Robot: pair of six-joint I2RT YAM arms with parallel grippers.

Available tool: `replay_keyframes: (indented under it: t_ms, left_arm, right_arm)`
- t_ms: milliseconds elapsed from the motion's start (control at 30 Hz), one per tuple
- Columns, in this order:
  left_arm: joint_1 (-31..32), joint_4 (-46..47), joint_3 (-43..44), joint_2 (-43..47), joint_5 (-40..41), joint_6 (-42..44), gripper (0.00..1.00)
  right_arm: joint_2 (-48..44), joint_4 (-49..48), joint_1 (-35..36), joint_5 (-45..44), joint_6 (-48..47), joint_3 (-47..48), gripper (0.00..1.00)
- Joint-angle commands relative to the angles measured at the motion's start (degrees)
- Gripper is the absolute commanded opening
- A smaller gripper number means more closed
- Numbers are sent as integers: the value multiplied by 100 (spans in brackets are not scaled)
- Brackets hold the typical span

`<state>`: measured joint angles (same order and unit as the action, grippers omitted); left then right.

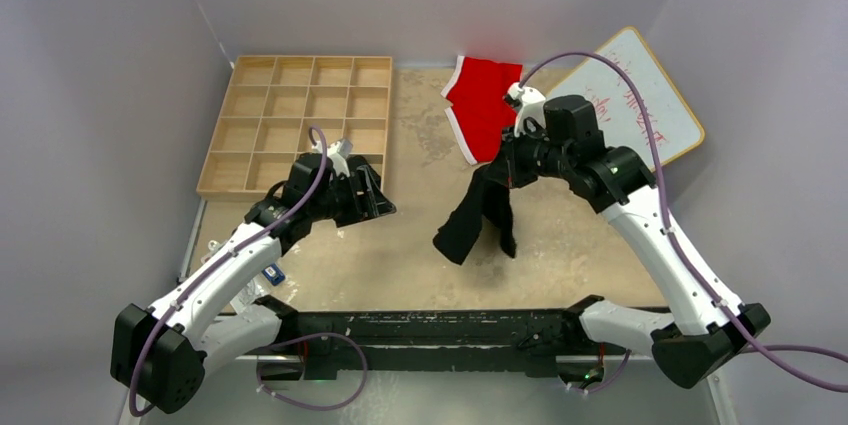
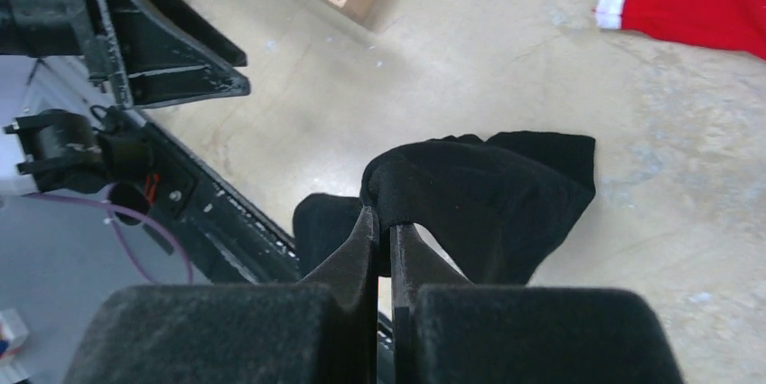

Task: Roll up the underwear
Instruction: Flatten out the underwear at the center of the board.

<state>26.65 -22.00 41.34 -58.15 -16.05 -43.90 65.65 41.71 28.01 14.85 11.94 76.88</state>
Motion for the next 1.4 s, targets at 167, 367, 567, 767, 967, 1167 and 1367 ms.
replay_keyframes:
  t_ms: [167,367,567,767,967,1167,1367]
  left_arm:
    - [6,222,335,43,-341,232,68]
    - [6,131,353,195,-164,260,68]
    - [6,128,331,330,-3,198,69]
    - [6,210,377,166,-188,260,68]
    - [6,196,398,134,-334,353,68]
    - [6,242,273,173,-302,251,68]
    - [6,149,98,426,-179,77,68]
  right_arm:
    - [-106,-797,20,1193,581,-95,0]
    - [-555,-720,19,1698,422,269,0]
    - [-1018,376,8,650,-202,727,0]
    - [-1260,1319,13,299,45,833,0]
    - [-1059,1730,12,347,219,1368,0]
    - [653,411,125,2416,378,-39,0]
    - [4010,385,1117,1497,-313,1436,5]
